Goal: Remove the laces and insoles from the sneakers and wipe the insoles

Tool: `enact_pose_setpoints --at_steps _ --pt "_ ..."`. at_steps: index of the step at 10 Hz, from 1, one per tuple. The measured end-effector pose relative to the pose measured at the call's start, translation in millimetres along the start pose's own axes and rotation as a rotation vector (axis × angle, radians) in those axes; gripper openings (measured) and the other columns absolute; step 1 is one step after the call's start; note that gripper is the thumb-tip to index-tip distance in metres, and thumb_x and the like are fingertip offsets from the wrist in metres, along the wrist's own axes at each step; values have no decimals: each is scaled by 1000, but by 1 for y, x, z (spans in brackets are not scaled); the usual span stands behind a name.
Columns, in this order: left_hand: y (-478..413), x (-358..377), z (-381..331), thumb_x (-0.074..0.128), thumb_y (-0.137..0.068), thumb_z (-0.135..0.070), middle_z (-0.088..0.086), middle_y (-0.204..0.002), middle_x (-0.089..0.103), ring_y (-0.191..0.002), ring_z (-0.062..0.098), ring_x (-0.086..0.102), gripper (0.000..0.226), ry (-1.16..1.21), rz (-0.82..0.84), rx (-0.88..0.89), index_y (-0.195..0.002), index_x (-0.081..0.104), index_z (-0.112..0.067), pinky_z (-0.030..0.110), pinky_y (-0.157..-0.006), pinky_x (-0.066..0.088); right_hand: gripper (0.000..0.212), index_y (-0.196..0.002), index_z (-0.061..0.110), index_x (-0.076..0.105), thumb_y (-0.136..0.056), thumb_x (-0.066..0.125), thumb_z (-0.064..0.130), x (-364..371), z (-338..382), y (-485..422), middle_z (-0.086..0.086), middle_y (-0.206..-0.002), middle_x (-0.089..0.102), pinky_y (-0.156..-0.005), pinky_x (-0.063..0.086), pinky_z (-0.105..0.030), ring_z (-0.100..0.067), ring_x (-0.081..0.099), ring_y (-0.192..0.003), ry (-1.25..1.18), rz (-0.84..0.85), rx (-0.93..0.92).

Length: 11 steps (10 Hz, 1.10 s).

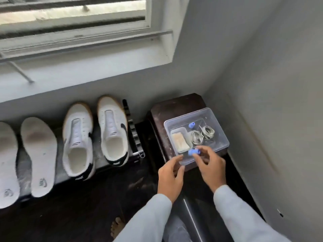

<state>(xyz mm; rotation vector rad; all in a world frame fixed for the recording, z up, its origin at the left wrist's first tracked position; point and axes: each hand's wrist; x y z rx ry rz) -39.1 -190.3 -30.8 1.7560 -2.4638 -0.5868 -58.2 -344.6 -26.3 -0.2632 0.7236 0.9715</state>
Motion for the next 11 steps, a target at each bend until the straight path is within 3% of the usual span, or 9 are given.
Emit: enact_pose_setpoints --at_steps 1,2,3,4,5,7,8,9,11 --pt "-38 29 -13 64 -91 -3 -7 -109 70 -93 -4 64 31 -95 -47 76 -120 69 -16 14 -87 50 19 -108 11 74 -89 79 12 -14 -24 -64 -2 -90 76 -87 61 -38 -20 73 -85 29 -37 55" --pt "-71 48 -23 63 -92 -3 -7 -119 67 -111 6 61 35 -242 -64 153 -123 66 -17 20 -100 46 18 -110 10 74 -92 75 12 -19 -42 -115 -9 -96 78 -84 63 -34 -22 72 -86 86 -54 31" --pt "-99 63 -23 60 -95 -9 -3 -140 58 -130 14 52 40 -441 0 178 -133 59 -19 25 -110 41 17 -111 2 73 -95 70 5 -17 -54 -154 -14 -101 74 -69 50 -3 -18 66 -84 142 -7 -5" --pt "-119 71 -15 57 -99 -19 5 -152 47 -142 25 43 42 -667 44 230 -140 52 -19 39 -112 43 14 -107 2 72 -94 70 3 -8 -63 -182 -16 -100 73 -74 59 -28 -25 69 -85 188 44 -33" --pt "-134 75 -11 55 -101 -26 11 -154 45 -145 34 37 45 -826 59 272 -144 48 -17 47 -116 33 14 -107 2 71 -94 72 6 3 -73 -200 -16 -102 73 -74 54 -28 -23 66 -87 264 97 -47" --pt "-138 70 1 44 -104 -36 11 -153 45 -144 34 39 44 -908 38 289 -143 48 -18 45 -117 27 15 -108 0 72 -93 73 5 21 -81 -213 -18 -102 74 -74 48 -24 -17 58 -84 308 148 -83" --pt "-137 64 0 29 -103 -42 10 -152 47 -144 34 40 50 -922 27 271 -141 51 -18 45 -116 29 15 -108 1 72 -93 74 5 27 -85 -217 -17 -102 74 -74 55 -28 -20 65 -87 310 164 -107" --pt "-137 59 -1 27 -102 -43 11 -151 49 -142 34 43 53 -944 16 270 -140 53 -17 45 -115 33 19 -112 1 71 -93 74 7 30 -84 -218 -18 -106 74 -80 61 -36 -30 71 -95 330 180 -100" --pt "-131 43 -8 17 -105 -46 12 -154 45 -144 34 40 58 -1012 -34 252 -145 47 -16 46 -116 29 39 -129 2 64 -93 75 16 25 -69 -202 -16 -134 63 -93 55 -43 -34 57 -123 414 129 -169"
Point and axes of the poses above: each hand's wrist, its own y-axis away from the middle knuckle, its own x-axis out of the palm, z = x × y
